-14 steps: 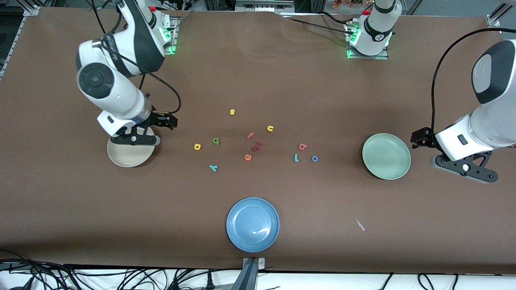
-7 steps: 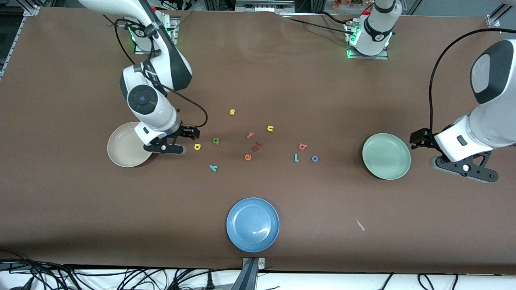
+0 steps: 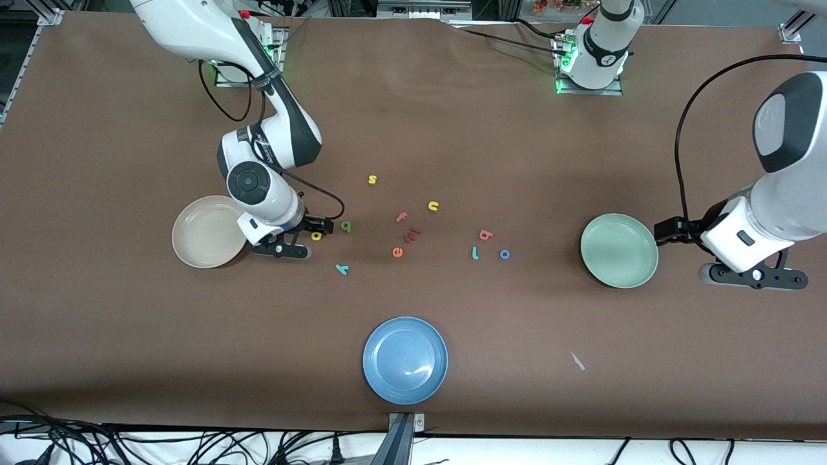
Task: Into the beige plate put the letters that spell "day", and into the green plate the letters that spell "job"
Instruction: 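Grasp the yellow letter with the right gripper while the left gripper reaches letters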
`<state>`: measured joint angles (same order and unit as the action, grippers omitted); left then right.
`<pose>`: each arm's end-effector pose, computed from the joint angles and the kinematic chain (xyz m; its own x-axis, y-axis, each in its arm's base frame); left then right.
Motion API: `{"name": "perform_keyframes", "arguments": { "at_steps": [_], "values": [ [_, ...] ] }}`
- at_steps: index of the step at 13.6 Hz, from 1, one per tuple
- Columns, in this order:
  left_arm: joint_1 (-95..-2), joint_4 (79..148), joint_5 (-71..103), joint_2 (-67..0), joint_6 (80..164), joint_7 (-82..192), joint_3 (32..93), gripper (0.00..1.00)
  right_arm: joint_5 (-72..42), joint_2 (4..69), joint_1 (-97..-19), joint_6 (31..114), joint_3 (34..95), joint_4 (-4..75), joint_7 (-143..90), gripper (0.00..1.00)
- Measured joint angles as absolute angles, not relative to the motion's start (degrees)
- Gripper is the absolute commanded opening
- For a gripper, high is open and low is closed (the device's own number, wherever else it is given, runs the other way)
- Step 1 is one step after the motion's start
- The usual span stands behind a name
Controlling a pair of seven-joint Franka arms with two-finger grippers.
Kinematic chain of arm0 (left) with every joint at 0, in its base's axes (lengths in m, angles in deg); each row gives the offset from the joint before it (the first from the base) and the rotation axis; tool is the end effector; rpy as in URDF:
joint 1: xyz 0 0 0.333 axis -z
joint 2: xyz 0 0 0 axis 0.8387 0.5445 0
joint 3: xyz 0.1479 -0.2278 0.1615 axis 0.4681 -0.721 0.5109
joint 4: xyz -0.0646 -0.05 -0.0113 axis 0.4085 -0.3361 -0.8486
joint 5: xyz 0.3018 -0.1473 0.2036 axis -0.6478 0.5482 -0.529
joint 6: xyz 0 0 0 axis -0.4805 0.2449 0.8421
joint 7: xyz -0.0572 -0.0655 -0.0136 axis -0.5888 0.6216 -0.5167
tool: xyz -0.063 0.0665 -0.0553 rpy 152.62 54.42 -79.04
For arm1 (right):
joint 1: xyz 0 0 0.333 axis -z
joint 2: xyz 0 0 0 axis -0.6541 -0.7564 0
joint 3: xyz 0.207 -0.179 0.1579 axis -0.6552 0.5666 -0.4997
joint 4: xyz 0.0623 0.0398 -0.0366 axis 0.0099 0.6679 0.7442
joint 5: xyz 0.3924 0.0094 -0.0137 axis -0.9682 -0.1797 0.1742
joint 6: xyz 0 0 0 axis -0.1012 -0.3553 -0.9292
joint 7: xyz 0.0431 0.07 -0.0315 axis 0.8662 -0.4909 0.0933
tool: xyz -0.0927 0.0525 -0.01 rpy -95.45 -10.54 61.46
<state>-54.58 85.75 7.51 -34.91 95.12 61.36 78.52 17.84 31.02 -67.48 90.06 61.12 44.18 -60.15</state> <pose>0.6699 -0.0515 0.5150 0.9912 -0.0797 -0.1056 -0.0768 -0.9966 0.0311 0.5705 0.2652 0.2338 0.9914 -0.1084 -0.0737 -0.1081 -0.9941 0.0073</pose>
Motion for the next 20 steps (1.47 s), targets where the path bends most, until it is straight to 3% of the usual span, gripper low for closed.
{"name": "perform_keyframes", "arguments": {
  "at_steps": [4,8,12,15,18,20],
  "values": [
    [-54.9,87.1,12.4,-34.6,95.1,61.5,78.5,1.00,17.8,28.4,-67.5,93.4,60.9,44.4,-60.2,0.99],
    [-54.3,88.1,12.6,-33.3,95.1,58.5,78.3,1.00,16.5,26.6,-67.5,94.5,60.4,44.4,-60.2,0.87],
    [-47.7,88.8,13.4,-28.3,96.5,44.9,77.8,1.00,16.3,26.0,-67.4,95.1,60.4,44.4,-60.1,0.78],
    [-42.2,92.5,13.4,-25.3,103.7,36.4,77.7,1.00,16.2,25.7,-67.4,95.2,60.4,44.4,-60.1,0.68],
    [-36.8,99.9,13.4,-24.9,113.5,29.6,77.6,1.00,16.2,25.4,-67.3,95.2,60.5,44.5,-60.1,0.53],
    [-33.5,105.9,13.4,-25.2,122.1,26.7,77.6,0.99,16.2,25.3,-67.2,95.2,60.5,44.5,-60.0,0.49]
  ]
}}
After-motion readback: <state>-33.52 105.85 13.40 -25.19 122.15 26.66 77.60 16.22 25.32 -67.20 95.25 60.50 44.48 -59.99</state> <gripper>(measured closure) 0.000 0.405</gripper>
